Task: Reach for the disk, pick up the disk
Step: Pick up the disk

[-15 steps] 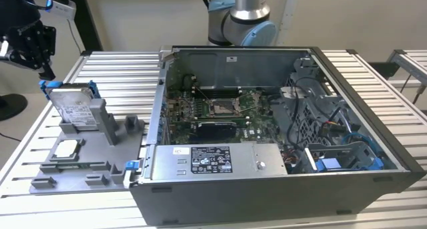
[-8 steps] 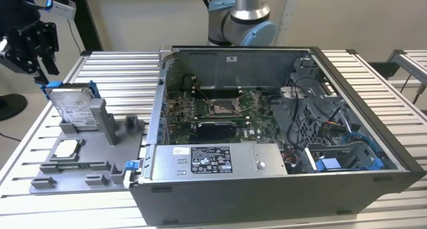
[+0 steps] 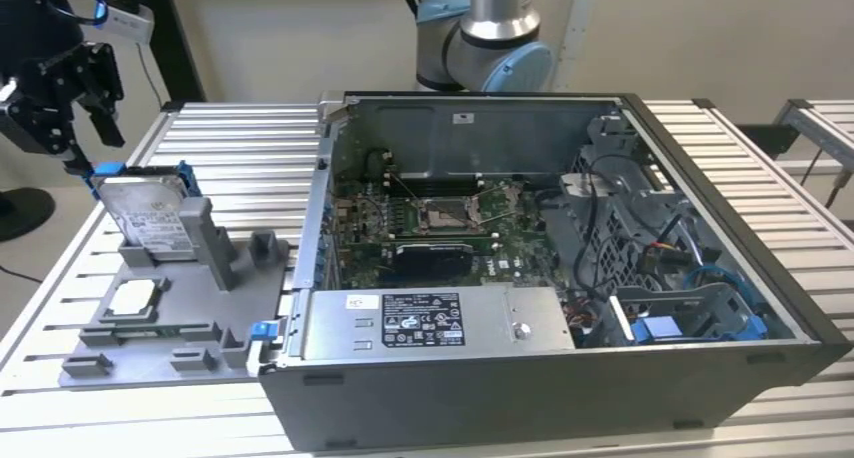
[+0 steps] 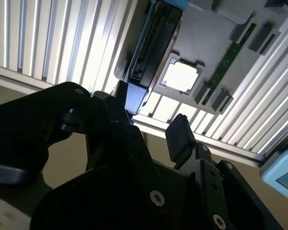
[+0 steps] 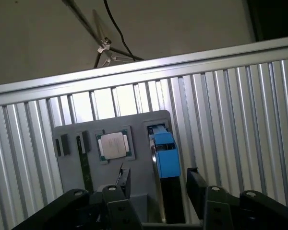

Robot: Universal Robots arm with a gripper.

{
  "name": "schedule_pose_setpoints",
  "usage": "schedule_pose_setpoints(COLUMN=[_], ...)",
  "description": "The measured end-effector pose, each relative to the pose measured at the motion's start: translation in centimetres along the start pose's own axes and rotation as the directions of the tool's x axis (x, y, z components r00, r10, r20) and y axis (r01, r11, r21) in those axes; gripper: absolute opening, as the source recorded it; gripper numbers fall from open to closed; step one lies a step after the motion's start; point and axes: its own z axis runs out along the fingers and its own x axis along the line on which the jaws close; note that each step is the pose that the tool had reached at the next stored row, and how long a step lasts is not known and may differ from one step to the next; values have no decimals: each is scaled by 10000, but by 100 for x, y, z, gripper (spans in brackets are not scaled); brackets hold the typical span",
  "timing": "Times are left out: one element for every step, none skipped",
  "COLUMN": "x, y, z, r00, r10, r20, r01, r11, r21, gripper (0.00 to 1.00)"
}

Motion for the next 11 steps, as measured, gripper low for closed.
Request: schedule_pose_setpoints(x=[-1, -1, -2, -3, -4, -5, -5, -6, -7, -8, -10], y=[0, -1, -1, -1, -2, -2, -2, -1, 1, 2, 5], z=[18, 36, 53, 71, 89, 109, 126, 145, 163, 181, 199], r00=[10000, 10000, 10000, 10000, 10000, 10000, 10000, 10000, 10000, 10000, 10000], r10=[-4, -10, -16, -22, -26, -29, -30, -30, -30, -31, -31], r20=[4, 8, 12, 16, 19, 23, 25, 27, 28, 29, 29], r01=[4, 10, 15, 22, 26, 28, 29, 30, 30, 30, 30], r11=[10000, 10000, 10000, 10000, 9999, 9999, 9999, 9999, 9999, 9999, 9999], r21=[23, 48, 69, 92, 110, 123, 132, 142, 144, 147, 150], gripper=[100, 100, 100, 100, 100, 100, 100, 100, 100, 100, 100])
